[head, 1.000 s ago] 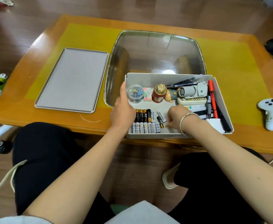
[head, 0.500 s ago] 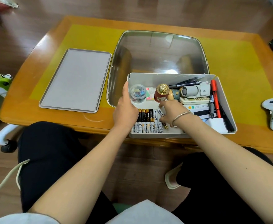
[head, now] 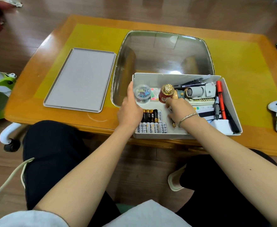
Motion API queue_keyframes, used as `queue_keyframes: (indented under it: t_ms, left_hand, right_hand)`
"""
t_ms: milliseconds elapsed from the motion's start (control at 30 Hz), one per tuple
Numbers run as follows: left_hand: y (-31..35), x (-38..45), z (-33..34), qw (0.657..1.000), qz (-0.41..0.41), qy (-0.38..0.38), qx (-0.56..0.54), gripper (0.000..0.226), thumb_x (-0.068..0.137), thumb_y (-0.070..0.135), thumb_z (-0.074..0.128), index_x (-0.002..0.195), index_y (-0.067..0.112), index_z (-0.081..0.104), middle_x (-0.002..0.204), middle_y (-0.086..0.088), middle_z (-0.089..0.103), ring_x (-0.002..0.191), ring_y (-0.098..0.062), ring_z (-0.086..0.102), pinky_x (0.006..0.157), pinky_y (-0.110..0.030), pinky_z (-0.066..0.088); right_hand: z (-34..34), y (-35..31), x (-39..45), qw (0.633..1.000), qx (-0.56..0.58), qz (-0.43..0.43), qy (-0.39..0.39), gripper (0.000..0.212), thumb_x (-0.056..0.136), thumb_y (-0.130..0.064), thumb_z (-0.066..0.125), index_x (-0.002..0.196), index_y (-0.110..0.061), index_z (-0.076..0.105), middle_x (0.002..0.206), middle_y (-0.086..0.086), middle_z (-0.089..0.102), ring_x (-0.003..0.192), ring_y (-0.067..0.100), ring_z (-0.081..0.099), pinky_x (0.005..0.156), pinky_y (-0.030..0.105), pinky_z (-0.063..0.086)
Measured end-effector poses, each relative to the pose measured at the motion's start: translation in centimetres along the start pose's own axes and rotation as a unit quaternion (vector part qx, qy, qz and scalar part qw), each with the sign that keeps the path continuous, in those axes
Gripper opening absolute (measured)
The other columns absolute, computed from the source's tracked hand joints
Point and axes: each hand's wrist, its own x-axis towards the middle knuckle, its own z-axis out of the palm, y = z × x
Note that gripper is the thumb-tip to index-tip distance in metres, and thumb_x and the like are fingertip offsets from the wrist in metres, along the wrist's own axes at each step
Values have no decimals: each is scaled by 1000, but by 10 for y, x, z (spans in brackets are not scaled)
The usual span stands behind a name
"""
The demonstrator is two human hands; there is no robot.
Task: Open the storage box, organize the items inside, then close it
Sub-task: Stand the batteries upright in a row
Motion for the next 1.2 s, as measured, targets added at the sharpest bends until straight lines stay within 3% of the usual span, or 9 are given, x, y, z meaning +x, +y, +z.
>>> queue_keyframes:
  t_ms: [167, 267, 367, 633, 800, 933, 1067, 1200]
  left_hand:
    - [0, 1, 0, 1000, -4, 1, -6, 85, 90, 14, 62, 152, 32, 6, 128, -5, 56, 104, -20, 58, 74, -42, 57]
    - [0, 1, 1, 1000, -2, -2, -5, 85, 90, 16, 62, 152, 32, 6, 127, -5, 56, 104, -20, 59, 75, -44, 57]
    - [0, 0, 1, 1000, -2, -1, 0, 86, 90, 16, 62, 152, 32, 6, 126, -5, 56, 103, -19, 59, 73, -42, 57]
    - [-1, 1, 2, 1000, -1, 3, 1, 85, 90, 16, 62, 152, 32, 6, 128, -5, 56, 103, -20, 59, 70, -39, 57]
    - [-1, 1, 2, 1000, -5, 2, -3, 84, 91, 15, 61, 152, 33, 6, 128, -5, 56, 102, -21, 60, 74, -44, 57]
    - [-1, 1, 2, 1000, -6, 3, -6, 85, 90, 15, 61, 152, 32, 5, 127, -5, 56, 103, -20, 60, 72, -41, 57]
    - [-2, 2, 3, 1000, -3, 3, 1, 85, 91, 14, 61, 152, 31, 5, 127, -5, 56, 100, -19, 59, 61, -30, 50]
    - [-2, 2, 3, 1000, -2, 4, -2, 85, 91, 16, 62, 151, 32, 5, 127, -5, 56, 101, -18, 59, 63, -31, 52]
  right_hand:
    - [-3, 2, -3, 991, 100, 28, 89, 30, 83, -34, 69, 105, -15, 62, 90, 10, 68, 92, 31, 61, 77, 35, 48]
    - [1, -3, -1, 980, 185, 58, 36, 25, 81, -33, 72, 98, -16, 66, 95, 10, 68, 92, 27, 62, 83, 33, 50]
    - [4, -3, 1, 970, 229, 79, -14, 23, 82, -32, 71, 98, -15, 67, 98, 12, 69, 89, 31, 65, 85, 41, 53]
    - [5, 0, 3, 974, 215, 70, -28, 27, 82, -18, 70, 110, -19, 66, 108, 9, 66, 96, 25, 62, 92, 33, 49]
    - [4, 0, 1, 974, 212, 55, -49, 30, 82, -12, 68, 112, -16, 66, 113, 10, 65, 76, 19, 55, 87, 32, 50]
    - [1, 0, -2, 979, 185, 60, -56, 35, 83, -11, 64, 117, -18, 62, 111, 11, 65, 92, 31, 65, 80, 36, 52]
    - [1, -4, -6, 970, 191, 80, -129, 47, 83, -5, 60, 127, -18, 50, 107, 15, 64, 85, 30, 68, 75, 41, 58]
    - [-2, -7, -9, 961, 195, 75, -180, 65, 80, -6, 67, 137, -15, 36, 106, 14, 66, 89, 27, 68, 78, 41, 57]
